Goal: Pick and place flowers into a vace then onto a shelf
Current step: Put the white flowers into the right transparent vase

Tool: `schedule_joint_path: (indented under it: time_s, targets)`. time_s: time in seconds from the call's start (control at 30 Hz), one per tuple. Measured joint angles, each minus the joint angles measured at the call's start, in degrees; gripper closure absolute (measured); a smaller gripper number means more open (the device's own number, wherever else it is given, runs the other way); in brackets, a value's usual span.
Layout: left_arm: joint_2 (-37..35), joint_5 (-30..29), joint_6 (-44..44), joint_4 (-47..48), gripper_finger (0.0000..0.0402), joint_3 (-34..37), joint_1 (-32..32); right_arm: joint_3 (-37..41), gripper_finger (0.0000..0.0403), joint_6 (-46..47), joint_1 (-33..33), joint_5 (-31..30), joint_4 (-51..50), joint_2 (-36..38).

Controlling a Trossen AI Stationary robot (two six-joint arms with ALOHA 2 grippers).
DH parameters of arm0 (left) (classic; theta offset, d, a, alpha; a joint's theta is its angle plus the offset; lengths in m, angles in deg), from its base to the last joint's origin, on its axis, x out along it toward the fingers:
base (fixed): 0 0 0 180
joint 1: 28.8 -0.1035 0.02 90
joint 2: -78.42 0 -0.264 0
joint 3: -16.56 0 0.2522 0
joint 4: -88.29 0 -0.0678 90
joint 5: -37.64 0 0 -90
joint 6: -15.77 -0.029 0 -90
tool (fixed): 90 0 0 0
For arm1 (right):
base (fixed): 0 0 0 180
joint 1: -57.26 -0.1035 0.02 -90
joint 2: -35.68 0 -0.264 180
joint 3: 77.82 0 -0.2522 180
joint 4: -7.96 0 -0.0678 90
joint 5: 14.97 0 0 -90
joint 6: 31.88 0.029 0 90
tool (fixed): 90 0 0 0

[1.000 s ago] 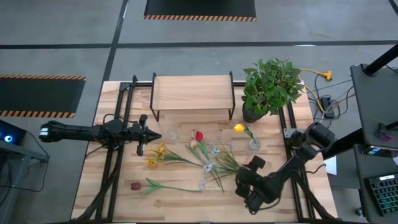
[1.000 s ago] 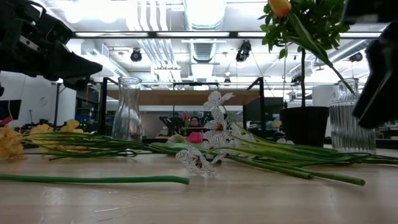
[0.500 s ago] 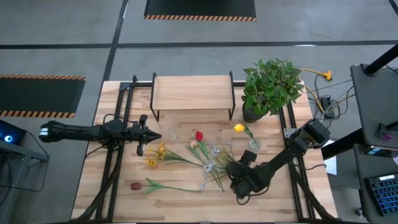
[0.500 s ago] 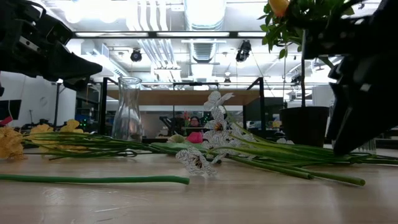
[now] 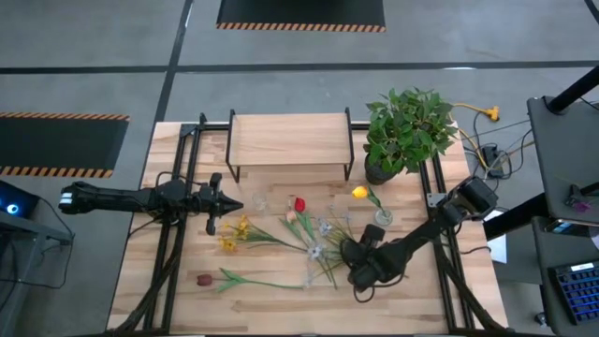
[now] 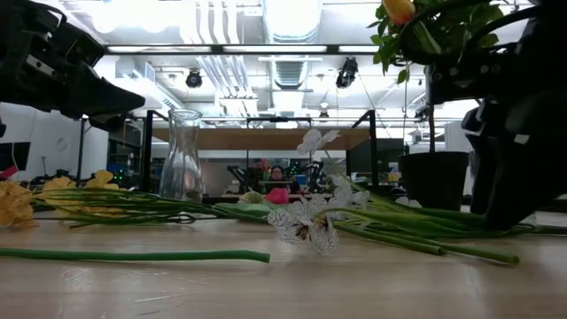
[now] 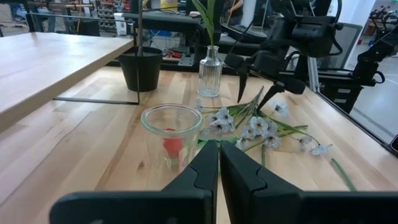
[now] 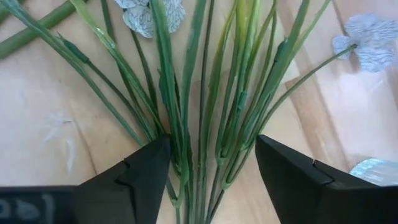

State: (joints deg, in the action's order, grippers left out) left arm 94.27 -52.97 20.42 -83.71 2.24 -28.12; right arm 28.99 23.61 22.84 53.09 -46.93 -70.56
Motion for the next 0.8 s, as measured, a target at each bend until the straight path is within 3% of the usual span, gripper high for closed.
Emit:
schedule_joint_path:
  time_s: [0.5,0.8]
  targets:
    - [0.0,0.0,0.0,0.0,0.0402,0.0,0.0,-0.4,0.0376,-0.6,-0.2,5.5,-0.5,-0.1]
    - [0.0,0.0,0.0,0.3,0.0402,0.0,0.0,-1.9,0.0389,-3.4,-2.2,6.3,-1.3,4.1]
